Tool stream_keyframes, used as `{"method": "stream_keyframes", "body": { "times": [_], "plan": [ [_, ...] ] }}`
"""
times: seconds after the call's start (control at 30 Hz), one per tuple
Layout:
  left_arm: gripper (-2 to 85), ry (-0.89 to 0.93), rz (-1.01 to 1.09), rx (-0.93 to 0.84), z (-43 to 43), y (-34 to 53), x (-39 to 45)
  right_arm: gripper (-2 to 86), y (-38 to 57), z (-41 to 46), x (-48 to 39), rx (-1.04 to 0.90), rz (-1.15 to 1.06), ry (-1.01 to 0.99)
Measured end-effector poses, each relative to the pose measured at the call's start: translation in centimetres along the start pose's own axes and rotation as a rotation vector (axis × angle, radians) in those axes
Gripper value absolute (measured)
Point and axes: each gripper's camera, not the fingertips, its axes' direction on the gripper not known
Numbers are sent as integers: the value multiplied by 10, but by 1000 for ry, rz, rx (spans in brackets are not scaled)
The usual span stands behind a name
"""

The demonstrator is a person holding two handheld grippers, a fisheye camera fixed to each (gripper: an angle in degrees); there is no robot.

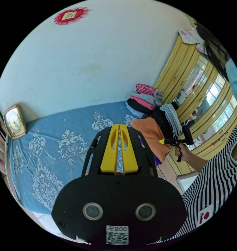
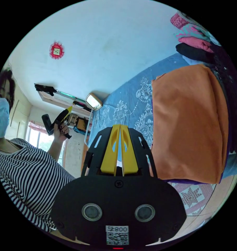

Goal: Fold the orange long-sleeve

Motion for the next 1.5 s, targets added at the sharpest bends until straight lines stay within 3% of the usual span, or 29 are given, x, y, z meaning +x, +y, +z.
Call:
{"method": "stream_keyframes", "body": {
  "times": [0.33, 0.47, 0.93, 1.07, 1.27, 1.5],
  "plan": [
    [4, 95, -96, 29, 45, 61, -70, 2, 18, 52, -51, -17, -27, 98],
    [11, 228, -162, 32, 76, 84, -104, 5, 34, 63, -64, 21, -19, 165],
    [69, 519, 57, 89, 220, 126, -93, 58, 112, 38, -66, 239, -75, 621],
    [69, 541, 135, 90, 249, 154, -72, 68, 166, 3, -49, 359, 3, 633],
    [69, 525, 72, 82, 265, 211, -61, 77, 264, -62, -4, 584, 215, 563],
    [67, 463, -30, 61, 272, 260, -52, 105, 319, -80, 52, 631, 409, 482]
  ]
}}
